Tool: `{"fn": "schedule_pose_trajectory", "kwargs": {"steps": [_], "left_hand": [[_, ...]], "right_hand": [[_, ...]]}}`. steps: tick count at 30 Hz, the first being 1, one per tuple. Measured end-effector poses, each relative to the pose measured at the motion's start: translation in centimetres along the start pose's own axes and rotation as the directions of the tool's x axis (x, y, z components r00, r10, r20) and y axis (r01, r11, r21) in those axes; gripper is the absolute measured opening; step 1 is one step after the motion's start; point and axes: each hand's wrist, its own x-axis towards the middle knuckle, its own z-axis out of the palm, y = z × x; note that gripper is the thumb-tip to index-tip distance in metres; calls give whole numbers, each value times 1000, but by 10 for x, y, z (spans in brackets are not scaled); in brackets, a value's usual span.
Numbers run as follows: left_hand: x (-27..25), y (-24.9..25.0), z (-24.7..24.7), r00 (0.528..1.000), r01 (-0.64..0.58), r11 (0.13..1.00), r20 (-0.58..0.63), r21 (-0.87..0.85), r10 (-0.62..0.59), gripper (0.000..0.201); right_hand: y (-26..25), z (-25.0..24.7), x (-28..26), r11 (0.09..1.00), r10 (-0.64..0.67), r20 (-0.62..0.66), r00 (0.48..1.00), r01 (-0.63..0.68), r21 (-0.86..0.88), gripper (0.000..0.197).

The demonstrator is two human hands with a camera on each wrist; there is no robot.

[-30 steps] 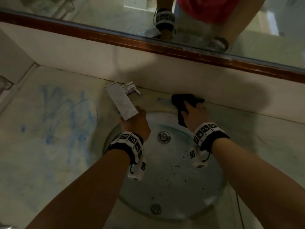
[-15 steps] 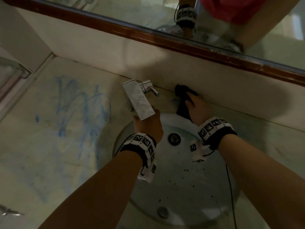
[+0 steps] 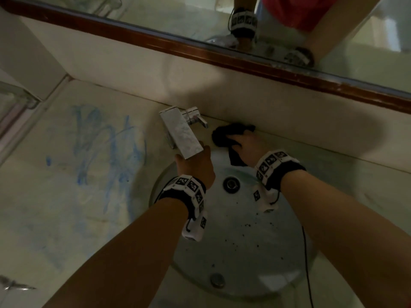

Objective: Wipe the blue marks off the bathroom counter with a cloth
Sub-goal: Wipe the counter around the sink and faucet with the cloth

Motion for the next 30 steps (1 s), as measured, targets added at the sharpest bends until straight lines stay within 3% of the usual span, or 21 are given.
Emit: {"fn": "schedule_pose_trajectory", "kwargs": {"steps": [3,6,10,14,16,17,19,20,25,30], "left_hand": [[5,-2,3,1000,-6,1000,-8,-5,6,72],[5,-3,3,1000,0,1000,-18,-7,0,71],[6,-7,6,999,-28,999,-31,-29,27,69],[-5,-6,9,995,-52,997,-85,-60,47,65],[-13,-5,10,993,-38,998,-116,-44,32,64],[-17,-5,10,992,-27,999,-125,-45,21,64],[-23,-6,11,993,-9,999,-114,-54,3,63],[-25,-8,11,994,4,998,-112,-58,-10,62],[-36,-27,9,981,74,997,-177,-24,-77,50],[-37,-55,6,941,146,989,-307,-2,-140,46]], "right_hand": [[12,6,-33,993,-104,156,982,110,-32,38],[22,5,-59,998,-65,201,977,68,-8,37],[25,-20,-70,969,47,36,998,-55,240,39],[29,-45,-66,920,158,-179,971,-79,383,40],[33,-49,-63,954,193,-225,955,-129,271,42],[35,-46,-63,976,201,-211,957,-177,126,44],[36,-34,-63,949,228,-117,967,-248,-195,52],[34,-25,-63,928,246,-66,967,-255,-271,57],[14,10,-46,935,334,-12,943,-333,-118,59],[-11,8,-27,953,265,-16,964,-264,-149,54]]}}
